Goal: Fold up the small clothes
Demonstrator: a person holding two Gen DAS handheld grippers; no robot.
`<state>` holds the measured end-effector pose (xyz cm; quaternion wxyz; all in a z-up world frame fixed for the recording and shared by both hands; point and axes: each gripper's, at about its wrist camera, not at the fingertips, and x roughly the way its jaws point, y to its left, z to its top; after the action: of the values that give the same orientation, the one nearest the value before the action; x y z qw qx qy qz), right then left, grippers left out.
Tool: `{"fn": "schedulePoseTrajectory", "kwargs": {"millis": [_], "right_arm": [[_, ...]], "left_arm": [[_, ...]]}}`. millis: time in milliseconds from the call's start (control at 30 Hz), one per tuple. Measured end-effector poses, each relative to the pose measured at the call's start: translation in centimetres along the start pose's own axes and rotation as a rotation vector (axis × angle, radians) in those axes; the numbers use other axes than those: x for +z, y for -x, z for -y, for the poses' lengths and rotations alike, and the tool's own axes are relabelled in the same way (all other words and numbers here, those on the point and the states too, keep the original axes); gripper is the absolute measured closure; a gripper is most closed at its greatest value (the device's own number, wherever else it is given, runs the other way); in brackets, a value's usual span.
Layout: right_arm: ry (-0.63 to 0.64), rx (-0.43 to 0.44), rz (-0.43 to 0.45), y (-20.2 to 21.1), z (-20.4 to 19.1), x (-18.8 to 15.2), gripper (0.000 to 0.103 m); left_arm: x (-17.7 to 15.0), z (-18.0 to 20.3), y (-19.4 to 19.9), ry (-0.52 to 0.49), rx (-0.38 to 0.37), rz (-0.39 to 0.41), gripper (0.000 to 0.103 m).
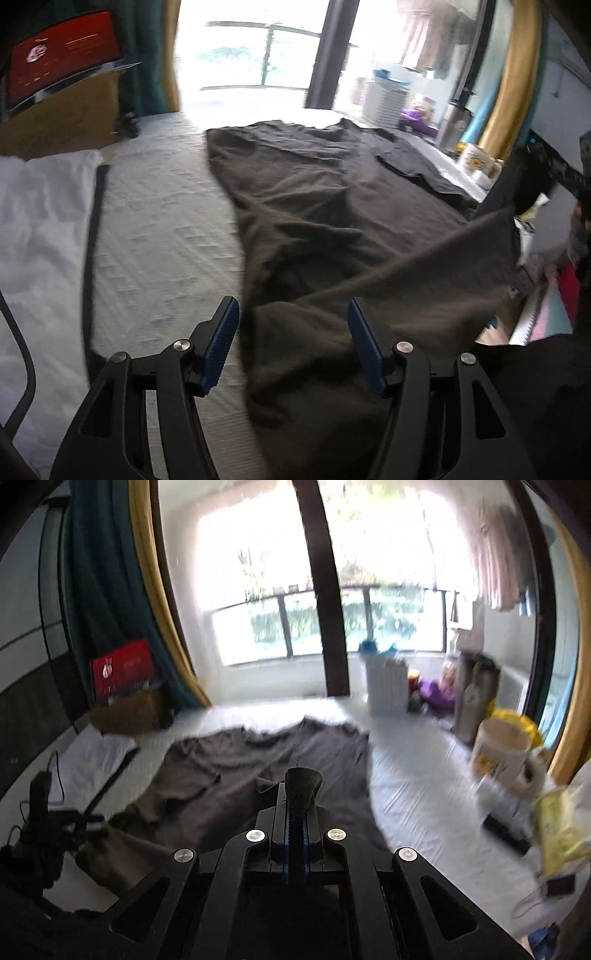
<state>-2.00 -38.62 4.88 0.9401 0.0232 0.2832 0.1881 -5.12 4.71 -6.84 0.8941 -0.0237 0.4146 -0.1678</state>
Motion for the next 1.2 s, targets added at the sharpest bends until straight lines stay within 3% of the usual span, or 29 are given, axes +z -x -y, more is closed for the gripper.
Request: {"fn": "schedulePoseTrajectory", "kwargs": {"millis": [100,200,333,600,833,900,1067,1200], "right_arm": [[-0.001,-0.02,0.052,1.8,0.4,1.0,0.099],[-0.009,-0.03,0.08,3.0,0.9,1.3,0.099],[-0.038,-0.06,0.119,4.7,2.2,1.4,0.099],[-0.116,-0.177,0.166,6.7,6.5,0.9,0.099],[-0.135,-0.353,0.088,4.3,9.8,-1.6,0.099],[-0.151,-0.365,0.069,3.9,10.6,-2.3,0.099],[-0.133,-0.364,0.044,3.1,10.4,-3.2,0.099],[-0.108,-0.352,0.041,2.8,9.4,-3.2,0.099]], "left_arm": [[-0.2,0.7,-0.3,-0.012,-0.023,-0.024,0.044],[-0.4,1.1,-0.5,-0.028,-0.034,-0.036,0.071],[-0.7,1.7,0.0,-0.06,-0.054,-0.04,0.082],[-0.7,2.7,1.2,-0.091,-0.1,-0.04,0.085],[-1.8,2.1,1.3,-0.077,-0.09,-0.113,0.085],[-1.9,1.7,1.8,-0.066,-0.095,-0.118,0.085],[0.5,-0.7,2.7,0.053,-0.118,-0.038,0.084],[2.5,-0.5,-0.1,0.063,-0.129,-0.056,0.084]]}}
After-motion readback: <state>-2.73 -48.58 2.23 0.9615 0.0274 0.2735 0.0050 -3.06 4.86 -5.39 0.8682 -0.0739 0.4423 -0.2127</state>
